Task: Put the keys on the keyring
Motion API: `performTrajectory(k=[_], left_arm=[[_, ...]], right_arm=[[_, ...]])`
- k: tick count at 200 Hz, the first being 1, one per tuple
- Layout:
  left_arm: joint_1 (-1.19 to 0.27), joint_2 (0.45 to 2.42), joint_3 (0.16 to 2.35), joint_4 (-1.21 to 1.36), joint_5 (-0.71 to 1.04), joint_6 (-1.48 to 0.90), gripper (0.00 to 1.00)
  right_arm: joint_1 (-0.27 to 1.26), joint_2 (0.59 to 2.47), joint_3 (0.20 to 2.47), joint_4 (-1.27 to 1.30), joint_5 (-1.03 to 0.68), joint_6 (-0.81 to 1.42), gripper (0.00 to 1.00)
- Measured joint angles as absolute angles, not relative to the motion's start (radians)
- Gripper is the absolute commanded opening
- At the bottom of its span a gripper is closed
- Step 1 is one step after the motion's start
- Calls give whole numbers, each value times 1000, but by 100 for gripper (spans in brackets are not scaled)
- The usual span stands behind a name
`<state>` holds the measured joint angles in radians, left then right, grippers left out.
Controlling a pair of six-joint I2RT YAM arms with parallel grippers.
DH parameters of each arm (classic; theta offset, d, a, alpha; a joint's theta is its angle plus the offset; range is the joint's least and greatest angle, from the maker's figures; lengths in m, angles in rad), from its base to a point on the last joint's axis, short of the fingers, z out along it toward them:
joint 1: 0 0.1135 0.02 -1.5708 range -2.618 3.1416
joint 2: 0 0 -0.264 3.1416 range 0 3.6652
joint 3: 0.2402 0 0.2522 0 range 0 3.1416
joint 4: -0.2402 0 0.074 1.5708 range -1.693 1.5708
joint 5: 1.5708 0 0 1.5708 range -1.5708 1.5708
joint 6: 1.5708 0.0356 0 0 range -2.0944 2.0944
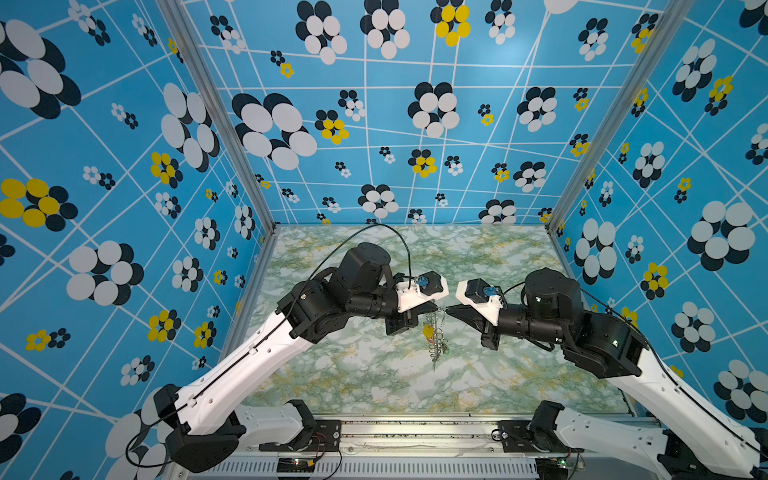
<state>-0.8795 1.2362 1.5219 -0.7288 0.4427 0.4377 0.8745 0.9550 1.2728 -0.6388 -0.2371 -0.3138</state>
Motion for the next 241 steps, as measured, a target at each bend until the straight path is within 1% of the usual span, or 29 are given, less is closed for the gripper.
performTrajectory(k=[241], left_arm=[[-879,1245,1538,-737,461,430,0]], right_arm=[[871,967,1272,-617,-287,-314,0]])
